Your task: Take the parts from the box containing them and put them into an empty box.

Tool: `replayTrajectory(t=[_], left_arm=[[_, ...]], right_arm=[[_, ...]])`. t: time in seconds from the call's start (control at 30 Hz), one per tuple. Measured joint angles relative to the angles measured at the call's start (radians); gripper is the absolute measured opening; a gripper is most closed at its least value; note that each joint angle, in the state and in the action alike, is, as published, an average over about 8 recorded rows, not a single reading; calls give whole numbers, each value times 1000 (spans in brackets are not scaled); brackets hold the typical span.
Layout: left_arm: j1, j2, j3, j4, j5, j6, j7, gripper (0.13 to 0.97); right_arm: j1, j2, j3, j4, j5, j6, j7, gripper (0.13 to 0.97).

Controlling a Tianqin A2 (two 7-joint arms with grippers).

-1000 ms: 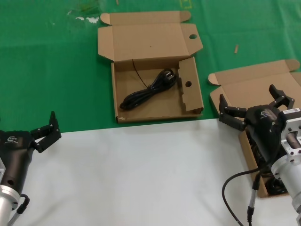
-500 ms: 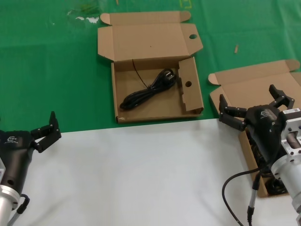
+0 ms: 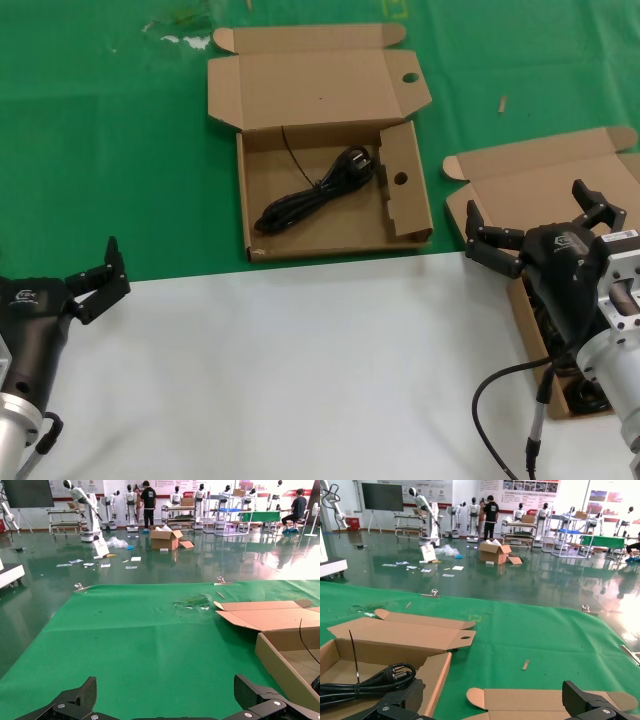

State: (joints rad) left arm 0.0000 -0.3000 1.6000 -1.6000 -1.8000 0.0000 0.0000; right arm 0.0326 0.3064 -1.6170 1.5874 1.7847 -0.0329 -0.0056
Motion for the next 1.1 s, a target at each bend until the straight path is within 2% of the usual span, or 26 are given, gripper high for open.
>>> replayTrajectory(t=[1.1], left_arm=[[0,0,0,0,0,0,0,966]], right_arm=[[0,0,0,0,0,0,0,966]])
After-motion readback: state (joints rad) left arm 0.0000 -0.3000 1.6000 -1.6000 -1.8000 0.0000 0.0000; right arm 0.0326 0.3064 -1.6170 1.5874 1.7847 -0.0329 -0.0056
